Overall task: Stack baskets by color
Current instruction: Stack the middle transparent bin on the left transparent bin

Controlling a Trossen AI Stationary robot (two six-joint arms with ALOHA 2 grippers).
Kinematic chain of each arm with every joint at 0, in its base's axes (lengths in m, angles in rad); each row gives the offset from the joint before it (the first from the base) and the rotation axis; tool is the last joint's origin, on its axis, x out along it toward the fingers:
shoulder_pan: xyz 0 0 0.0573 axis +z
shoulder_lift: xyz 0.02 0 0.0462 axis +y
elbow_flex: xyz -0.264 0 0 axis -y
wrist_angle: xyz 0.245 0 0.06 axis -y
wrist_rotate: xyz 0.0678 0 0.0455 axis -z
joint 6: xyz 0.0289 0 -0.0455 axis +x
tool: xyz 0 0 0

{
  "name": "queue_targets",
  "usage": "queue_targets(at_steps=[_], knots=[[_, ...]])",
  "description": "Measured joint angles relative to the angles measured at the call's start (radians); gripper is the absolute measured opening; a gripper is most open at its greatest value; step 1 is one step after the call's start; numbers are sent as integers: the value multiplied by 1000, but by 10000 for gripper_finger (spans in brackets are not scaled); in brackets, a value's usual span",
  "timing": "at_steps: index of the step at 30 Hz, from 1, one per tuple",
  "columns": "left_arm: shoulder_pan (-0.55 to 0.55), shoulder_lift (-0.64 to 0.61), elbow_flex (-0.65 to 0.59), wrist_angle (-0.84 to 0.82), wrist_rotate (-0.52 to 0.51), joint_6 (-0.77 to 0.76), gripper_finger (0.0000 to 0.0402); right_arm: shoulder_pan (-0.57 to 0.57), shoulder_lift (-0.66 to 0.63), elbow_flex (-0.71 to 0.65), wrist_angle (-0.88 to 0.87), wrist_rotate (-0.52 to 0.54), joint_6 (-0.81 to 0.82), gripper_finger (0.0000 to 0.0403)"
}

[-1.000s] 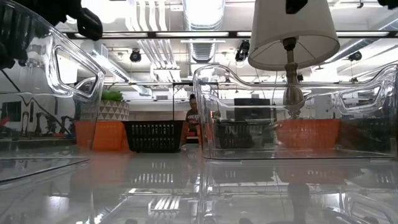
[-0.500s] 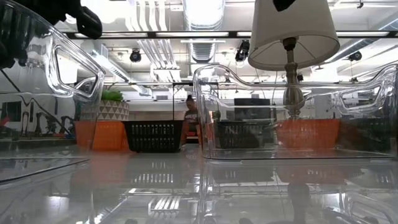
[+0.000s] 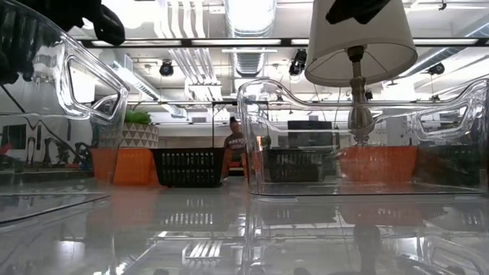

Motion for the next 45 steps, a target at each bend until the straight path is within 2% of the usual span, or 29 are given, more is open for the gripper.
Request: queue_targets(at_steps=[8, 13, 17, 25, 30, 34, 45], knots=[[0, 21, 6, 1, 0, 0, 0, -3, 91, -28, 72, 62, -89, 27], [0, 15, 5, 5, 0, -5, 0, -5, 119, -12, 63, 0, -45, 37], [0, 11, 7, 8, 0, -6, 0, -5, 120, 12, 16, -35, 24, 73], [-1, 2, 6, 57, 0, -66, 0, -3, 125, 63, -103, -36, 76, 177], [-1, 3, 3, 56, 1, -83, 0, -4, 125, 63, -108, -96, 84, 213], [-1, 5, 4, 53, 1, -80, 0, -5, 125, 63, -128, -141, 118, 220], [0, 7, 4, 53, 1, -76, 0, -14, 184, 22, -168, -138, 155, 219]])
